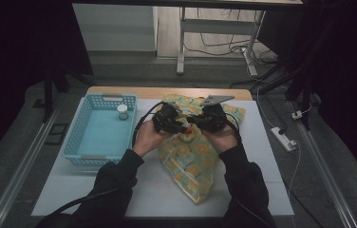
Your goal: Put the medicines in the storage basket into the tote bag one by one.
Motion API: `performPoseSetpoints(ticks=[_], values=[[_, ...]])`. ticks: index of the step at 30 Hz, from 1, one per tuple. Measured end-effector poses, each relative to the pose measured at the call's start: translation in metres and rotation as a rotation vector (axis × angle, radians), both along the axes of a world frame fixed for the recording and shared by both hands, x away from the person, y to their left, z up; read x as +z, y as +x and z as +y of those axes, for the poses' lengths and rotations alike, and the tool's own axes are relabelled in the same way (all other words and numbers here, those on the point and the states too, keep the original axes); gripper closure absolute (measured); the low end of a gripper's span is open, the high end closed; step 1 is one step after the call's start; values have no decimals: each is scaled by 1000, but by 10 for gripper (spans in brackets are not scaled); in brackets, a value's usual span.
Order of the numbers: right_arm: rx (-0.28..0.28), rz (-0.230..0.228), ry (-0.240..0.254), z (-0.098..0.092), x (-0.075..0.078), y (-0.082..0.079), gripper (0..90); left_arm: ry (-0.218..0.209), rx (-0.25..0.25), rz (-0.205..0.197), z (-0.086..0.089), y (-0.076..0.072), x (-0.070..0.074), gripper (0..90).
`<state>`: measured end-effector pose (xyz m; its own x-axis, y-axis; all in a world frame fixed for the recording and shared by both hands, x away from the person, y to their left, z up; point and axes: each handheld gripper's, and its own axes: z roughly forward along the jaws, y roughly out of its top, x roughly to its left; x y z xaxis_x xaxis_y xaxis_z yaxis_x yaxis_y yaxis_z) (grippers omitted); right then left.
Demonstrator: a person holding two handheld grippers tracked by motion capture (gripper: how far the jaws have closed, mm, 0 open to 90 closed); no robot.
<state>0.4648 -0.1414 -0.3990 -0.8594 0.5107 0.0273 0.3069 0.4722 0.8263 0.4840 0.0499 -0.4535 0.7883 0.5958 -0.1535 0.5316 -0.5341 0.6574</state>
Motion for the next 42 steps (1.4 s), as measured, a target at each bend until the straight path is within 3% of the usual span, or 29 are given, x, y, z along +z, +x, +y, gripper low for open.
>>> performPoseSetpoints(ticks=[13, 25, 28, 34, 42], values=[[-3, 10, -7, 1, -4, 2, 900, 5, 59, -5, -5, 17, -21, 710], [-6, 20, -17, 2, -7, 4, 900, 38, 125, -15, -5, 25, -36, 702], [-5, 20, -16, 1, -7, 4, 900, -6, 129, -13, -3, 25, -35, 600], [-9, 19, -14, -1, -6, 4, 900, -1, 112, -9, -2, 20, -29, 447], [-13, 19, -9, -2, -6, 5, 900, -6, 53, -8, 9, 6, -15, 284]])
